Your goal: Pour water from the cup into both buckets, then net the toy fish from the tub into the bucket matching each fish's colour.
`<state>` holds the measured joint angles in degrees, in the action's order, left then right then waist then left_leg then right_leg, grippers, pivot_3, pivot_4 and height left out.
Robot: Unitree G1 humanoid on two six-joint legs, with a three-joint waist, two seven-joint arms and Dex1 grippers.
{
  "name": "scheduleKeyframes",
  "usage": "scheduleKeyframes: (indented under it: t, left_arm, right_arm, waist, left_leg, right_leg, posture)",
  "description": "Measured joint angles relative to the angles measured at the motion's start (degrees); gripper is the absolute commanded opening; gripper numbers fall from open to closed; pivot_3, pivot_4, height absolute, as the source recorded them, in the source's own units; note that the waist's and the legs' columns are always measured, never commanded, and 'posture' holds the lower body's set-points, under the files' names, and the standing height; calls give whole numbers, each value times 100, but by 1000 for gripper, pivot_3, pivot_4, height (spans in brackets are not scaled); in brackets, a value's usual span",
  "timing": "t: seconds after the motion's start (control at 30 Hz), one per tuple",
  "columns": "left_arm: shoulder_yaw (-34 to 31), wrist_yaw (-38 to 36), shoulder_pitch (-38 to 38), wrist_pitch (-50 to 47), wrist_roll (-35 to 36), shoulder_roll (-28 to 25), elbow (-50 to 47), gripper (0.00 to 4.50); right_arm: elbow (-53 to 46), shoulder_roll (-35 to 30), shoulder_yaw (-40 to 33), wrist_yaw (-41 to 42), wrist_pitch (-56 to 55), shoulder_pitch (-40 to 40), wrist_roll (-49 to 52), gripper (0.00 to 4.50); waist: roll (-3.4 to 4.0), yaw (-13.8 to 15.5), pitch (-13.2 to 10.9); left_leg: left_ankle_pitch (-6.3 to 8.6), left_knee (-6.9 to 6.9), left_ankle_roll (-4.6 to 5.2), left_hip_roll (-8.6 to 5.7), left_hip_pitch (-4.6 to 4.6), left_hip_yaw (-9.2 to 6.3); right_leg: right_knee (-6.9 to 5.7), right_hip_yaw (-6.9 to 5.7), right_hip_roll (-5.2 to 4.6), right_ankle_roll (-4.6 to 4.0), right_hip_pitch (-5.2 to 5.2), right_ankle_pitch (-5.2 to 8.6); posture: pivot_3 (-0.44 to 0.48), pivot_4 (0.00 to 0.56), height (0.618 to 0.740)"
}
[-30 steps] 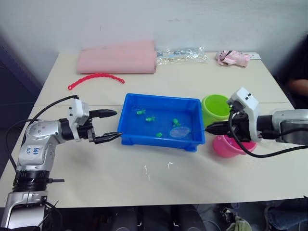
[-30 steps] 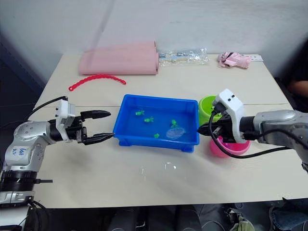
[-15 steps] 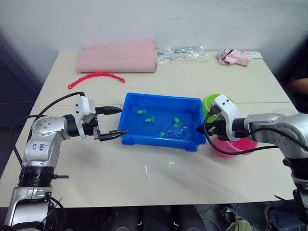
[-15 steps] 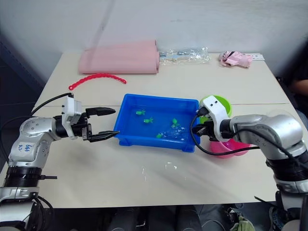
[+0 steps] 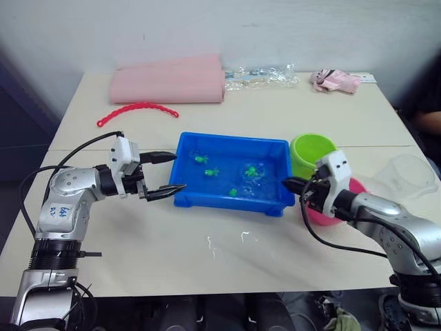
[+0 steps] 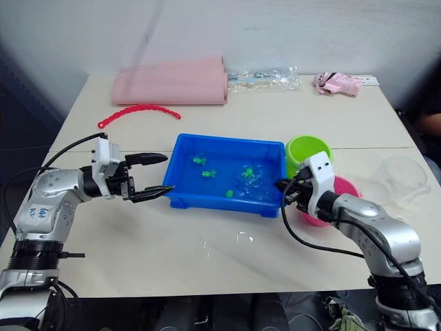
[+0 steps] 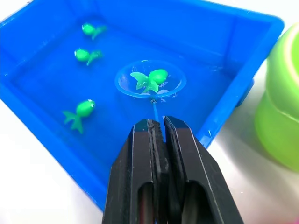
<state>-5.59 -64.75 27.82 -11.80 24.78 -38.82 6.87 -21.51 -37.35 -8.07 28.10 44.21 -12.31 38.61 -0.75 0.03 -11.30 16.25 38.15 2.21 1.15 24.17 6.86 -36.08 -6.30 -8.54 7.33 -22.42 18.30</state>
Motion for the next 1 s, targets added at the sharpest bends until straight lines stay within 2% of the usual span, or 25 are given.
scheduleKeyframes:
  t: [0.27,0.6,0.77,0.9,1.0]
  left_arm:
    - [149,-153,349,47,-14,188,272,4460]
    - [234,-142,813,-220,47,613,506,4460]
    - [236,198,1034,-727,241,1049,479,4460]
    - [228,433,1040,-1027,280,1179,470,4460]
    - [232,450,1040,-1025,279,1222,439,4460]
  right_arm:
    - [-174,-37,-432,366,-921,486,-339,0]
    - [-428,-200,-1284,797,-1036,821,8,0]
    - [-494,-371,-2184,730,-1061,1045,99,0]
    - [-133,-700,-2363,781,-1626,1124,-541,0]
    - [431,-1032,-2103,956,-2721,1340,-1598,0]
  waist:
    - [0,3,0]
    - [-1,18,0]
    - [-2,80,1]
    - [-2,106,1]
    - [-3,117,2]
  left_leg:
    - [-2,2,2,-3,-1,0]
    - [-5,4,6,-8,-2,-3]
    - [-7,8,10,-12,-3,-5]
    - [-8,10,11,-15,-4,-2]
    - [-8,9,11,-23,-6,0]
  right_leg:
    - [-3,3,0,2,1,-1]
    - [-3,6,0,8,5,-4]
    - [-2,12,-1,15,8,-8]
    - [-3,15,-1,17,7,-10]
    - [-2,16,0,17,8,-10]
  posture:
    - [0,150,740]
    - [0,150,740]
    - [0,150,740]
    - [0,150,740]
    - [0,150,740]
